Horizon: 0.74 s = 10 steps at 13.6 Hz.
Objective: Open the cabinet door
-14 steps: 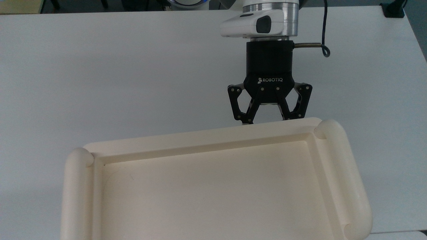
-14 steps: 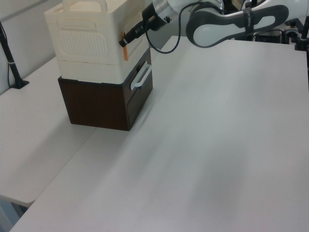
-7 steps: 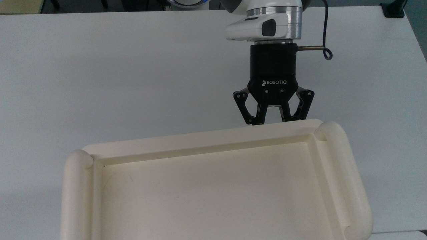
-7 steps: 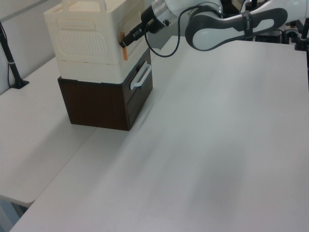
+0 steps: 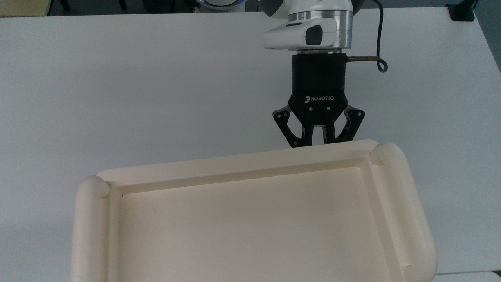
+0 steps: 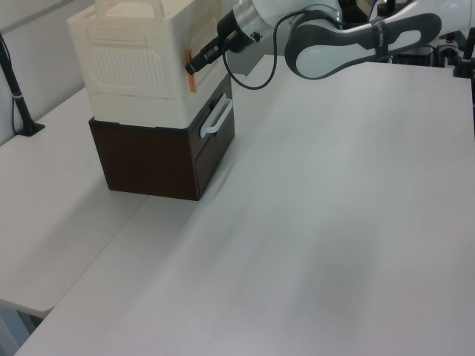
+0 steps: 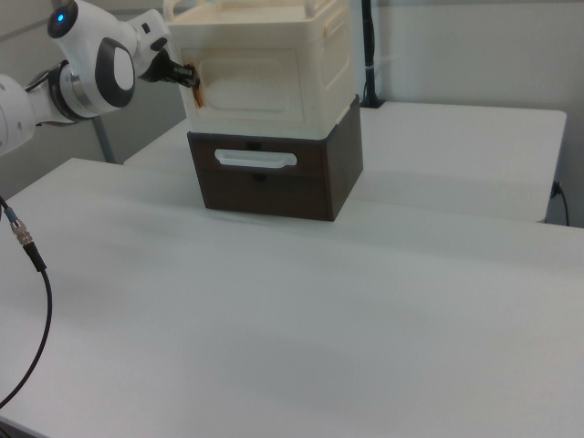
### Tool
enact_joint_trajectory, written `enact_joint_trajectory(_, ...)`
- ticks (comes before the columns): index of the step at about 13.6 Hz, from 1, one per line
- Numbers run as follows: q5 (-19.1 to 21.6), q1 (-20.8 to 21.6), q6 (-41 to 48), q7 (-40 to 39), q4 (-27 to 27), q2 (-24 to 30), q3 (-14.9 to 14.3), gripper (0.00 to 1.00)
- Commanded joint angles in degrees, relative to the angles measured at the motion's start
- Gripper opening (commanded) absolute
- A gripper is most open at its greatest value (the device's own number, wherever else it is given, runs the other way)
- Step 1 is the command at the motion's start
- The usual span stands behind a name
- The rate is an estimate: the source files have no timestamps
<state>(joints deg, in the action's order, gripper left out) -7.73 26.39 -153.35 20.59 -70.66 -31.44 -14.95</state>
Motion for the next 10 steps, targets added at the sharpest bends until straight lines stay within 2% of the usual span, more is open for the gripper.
enact_joint_trajectory(1, -1.14, 0.60, 0.16, 1.03, -6.84, 5.41, -0.34, 0.20)
enact_joint_trajectory(3, -0.97, 0.51, 1.21, 1.03, -9.75, 7.96, 0.01, 0.20)
enact_joint_trajectory(6, -1.05, -2.38, 4.80, 0.16, -13.70, 12.00, 3.87, 0.20)
enact_joint_trajectory(8, -0.53, -7.02, 13.29, -2.30, -16.34, 16.30, 7.90, 0.26)
enact_joint_trajectory(10, -0.27, -10.38, 20.25, -3.71, -16.44, 18.42, 10.11, 0.35)
